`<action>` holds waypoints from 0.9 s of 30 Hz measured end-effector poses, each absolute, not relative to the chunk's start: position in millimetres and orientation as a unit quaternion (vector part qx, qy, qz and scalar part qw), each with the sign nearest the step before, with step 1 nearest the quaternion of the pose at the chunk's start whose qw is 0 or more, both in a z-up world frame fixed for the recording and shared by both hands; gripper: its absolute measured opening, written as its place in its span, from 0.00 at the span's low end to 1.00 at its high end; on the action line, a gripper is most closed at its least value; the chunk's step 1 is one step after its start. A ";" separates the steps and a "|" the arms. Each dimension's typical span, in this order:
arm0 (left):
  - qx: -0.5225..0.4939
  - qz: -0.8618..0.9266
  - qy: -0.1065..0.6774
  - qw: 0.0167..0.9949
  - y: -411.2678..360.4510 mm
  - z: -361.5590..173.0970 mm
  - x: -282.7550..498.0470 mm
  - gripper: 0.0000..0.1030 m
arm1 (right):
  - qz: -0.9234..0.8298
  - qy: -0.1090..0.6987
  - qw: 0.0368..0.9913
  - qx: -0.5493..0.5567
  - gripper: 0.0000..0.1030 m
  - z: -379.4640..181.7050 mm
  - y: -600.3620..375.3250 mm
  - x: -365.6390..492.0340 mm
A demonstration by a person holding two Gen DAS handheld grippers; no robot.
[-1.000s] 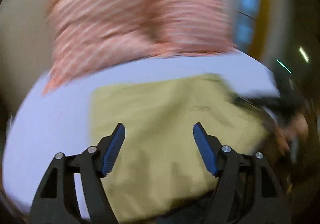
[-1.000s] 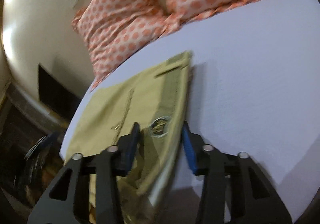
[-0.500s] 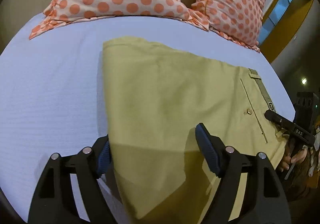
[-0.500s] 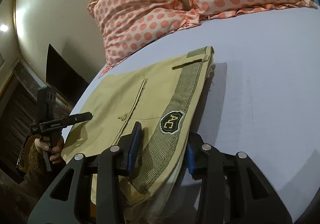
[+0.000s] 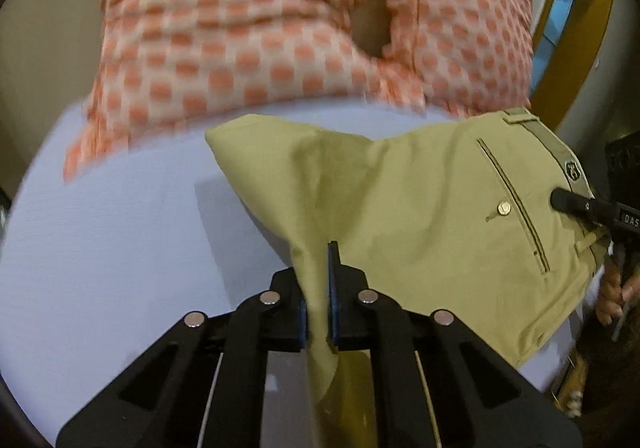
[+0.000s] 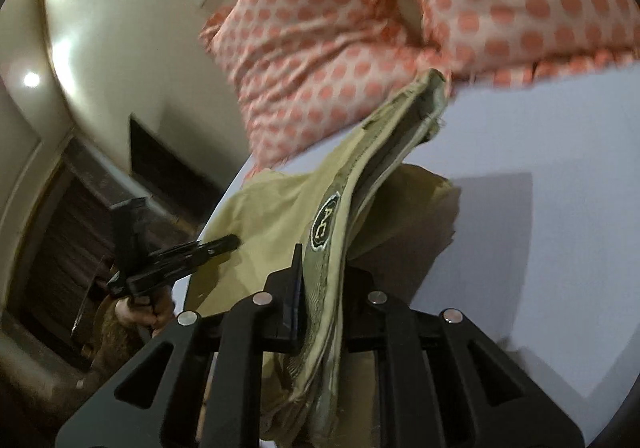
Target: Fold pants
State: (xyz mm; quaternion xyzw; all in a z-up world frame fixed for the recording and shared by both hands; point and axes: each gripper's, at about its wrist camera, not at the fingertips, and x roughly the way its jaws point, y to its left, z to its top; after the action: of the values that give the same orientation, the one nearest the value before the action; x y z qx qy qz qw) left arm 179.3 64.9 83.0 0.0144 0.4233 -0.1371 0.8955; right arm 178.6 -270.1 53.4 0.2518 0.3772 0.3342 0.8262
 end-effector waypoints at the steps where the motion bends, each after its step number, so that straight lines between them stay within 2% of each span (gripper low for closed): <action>1: 0.019 -0.127 0.415 0.901 60.4 85.1 194.6 0.09 | 0.315 0.374 0.835 0.252 0.14 55.1 -272.4 191.2; 3: 0.035 -0.089 0.416 0.904 50.4 79.8 228.9 0.18 | 0.260 0.377 0.853 0.248 0.20 50.1 -277.0 216.0; 4: 0.053 -0.049 0.426 0.902 46.7 73.2 245.0 0.18 | 0.227 0.389 0.860 0.240 0.28 43.1 -278.4 226.5; 5: 0.070 -0.016 0.433 0.899 46.4 69.2 252.3 0.18 | 0.165 0.412 0.870 0.216 0.32 34.6 -282.3 235.7; 7: 0.065 0.002 0.430 0.901 57.0 70.9 248.5 0.18 | 0.100 0.426 0.878 0.194 0.31 27.8 -294.9 234.4; 9: 0.038 -0.016 0.403 0.914 69.9 80.7 229.2 0.20 | 0.101 0.386 0.891 0.215 0.32 33.6 -313.6 212.0; 12: -0.012 -0.094 0.390 0.916 67.9 90.5 203.3 0.38 | 0.182 0.379 0.873 0.248 0.35 41.1 -306.7 199.3; 13: -0.027 -0.126 0.393 0.910 60.0 90.1 196.5 0.49 | 0.217 0.386 0.860 0.252 0.49 43.4 -296.7 199.3; 14: -0.038 -0.157 0.404 0.900 49.8 85.5 192.8 0.58 | 0.232 0.390 0.855 0.250 0.70 45.5 -289.0 200.4; 15: -0.040 -0.171 0.417 0.892 42.4 79.3 192.7 0.60 | 0.246 0.395 0.852 0.241 0.79 46.8 -277.0 201.6; 16: -0.040 -0.175 0.434 0.883 35.4 70.4 194.8 0.62 | 0.248 0.402 0.851 0.230 0.82 45.9 -266.6 204.4; 18: -0.025 -0.154 0.482 0.862 21.8 42.5 206.7 0.61 | 0.220 0.422 0.855 0.206 0.82 34.5 -257.1 209.5; 22: 0.021 -0.107 0.467 0.877 11.6 45.0 193.3 0.63 | 0.193 0.425 0.864 0.189 0.82 40.8 -252.8 197.5; 24: 0.027 -0.101 0.444 0.890 14.7 56.4 166.2 0.76 | 0.163 0.398 0.890 0.155 0.88 58.9 -246.7 170.3; 25: 0.033 -0.088 0.434 0.896 18.0 60.1 152.1 0.90 | 0.160 0.382 0.899 0.141 0.97 64.5 -244.7 156.1; 26: 0.043 -0.065 0.428 0.900 21.1 62.9 137.3 0.98 | 0.160 0.367 0.907 0.130 0.99 69.4 -241.3 142.3; 27: 0.061 -0.026 0.420 0.905 23.5 64.2 115.6 0.98 | 0.150 0.354 0.916 0.117 0.99 72.2 -239.6 121.8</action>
State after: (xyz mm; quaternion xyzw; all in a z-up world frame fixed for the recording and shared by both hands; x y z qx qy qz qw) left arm 115.6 23.5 64.2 0.0609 0.4204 -0.0262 0.9049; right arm 121.8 -239.6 72.2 0.1170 0.3542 0.1497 0.9157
